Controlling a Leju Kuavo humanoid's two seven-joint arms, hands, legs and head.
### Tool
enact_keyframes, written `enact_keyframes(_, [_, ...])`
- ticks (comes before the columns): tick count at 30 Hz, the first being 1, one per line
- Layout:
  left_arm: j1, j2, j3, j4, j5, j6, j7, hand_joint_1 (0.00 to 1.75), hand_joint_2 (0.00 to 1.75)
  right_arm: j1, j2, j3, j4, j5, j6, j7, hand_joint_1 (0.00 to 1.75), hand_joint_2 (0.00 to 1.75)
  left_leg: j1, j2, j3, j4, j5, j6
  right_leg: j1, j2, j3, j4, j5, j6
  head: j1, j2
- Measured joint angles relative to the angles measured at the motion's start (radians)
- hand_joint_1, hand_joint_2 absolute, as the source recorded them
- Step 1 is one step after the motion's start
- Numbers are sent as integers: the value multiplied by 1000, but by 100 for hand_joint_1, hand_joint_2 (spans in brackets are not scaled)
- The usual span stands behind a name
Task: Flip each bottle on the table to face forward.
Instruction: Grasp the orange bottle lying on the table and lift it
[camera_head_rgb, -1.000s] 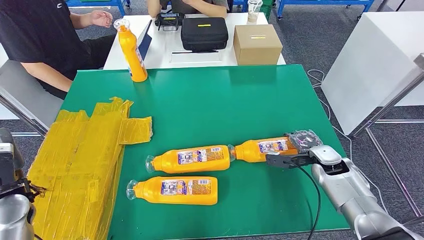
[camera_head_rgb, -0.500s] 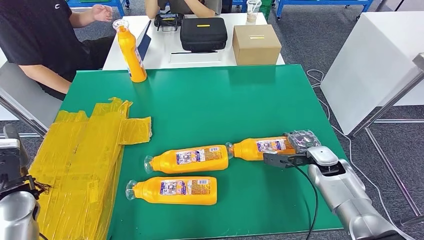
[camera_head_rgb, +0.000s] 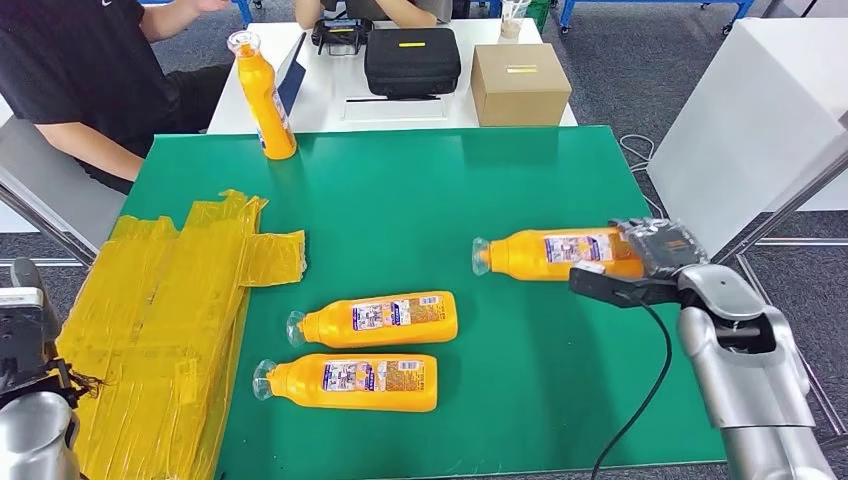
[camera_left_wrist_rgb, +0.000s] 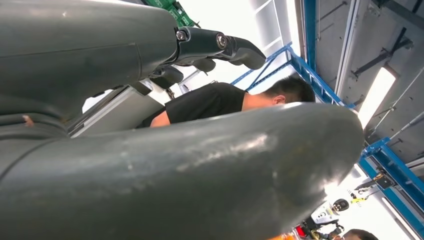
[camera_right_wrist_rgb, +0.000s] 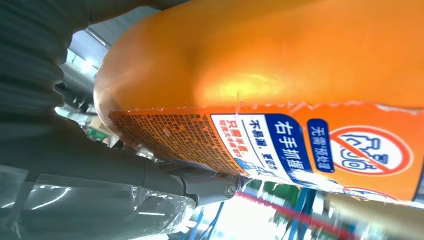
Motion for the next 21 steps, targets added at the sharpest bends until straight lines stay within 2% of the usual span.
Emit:
enact_keyframes(5, [12, -5, 9, -14, 0, 0, 0, 0, 0, -24, -26, -78, -75, -17, 14, -19, 175, 175, 0, 0, -1, 0, 0, 0, 0, 0, 0, 0, 0, 0, 0, 0])
enact_keyframes(10, [24, -9, 14, -30, 0, 1, 0, 0, 0, -35, -36, -103, -100, -22, 13, -24, 175, 175, 0, -1, -1, 0, 0, 0, 0, 0, -1, 0, 0, 0, 0, 0])
enact_keyframes(14, [51, -10, 27, -57, 9, 1, -6, 0, 0, -81, -44, -120, -101, -39, 10, -30, 175, 175, 0, -1, -1, 0, 0, 0, 0, 0, -1, 0, 0, 0, 0, 0])
enact_keyframes(21, [90, -15, 42, -93, 57, -23, -21, 0, 0, -160, 0, -112, -76, -84, -42, -23, 175, 175, 1, -2, -2, 0, 1, -1, 1, -2, -1, 0, 0, 0, 0, 0])
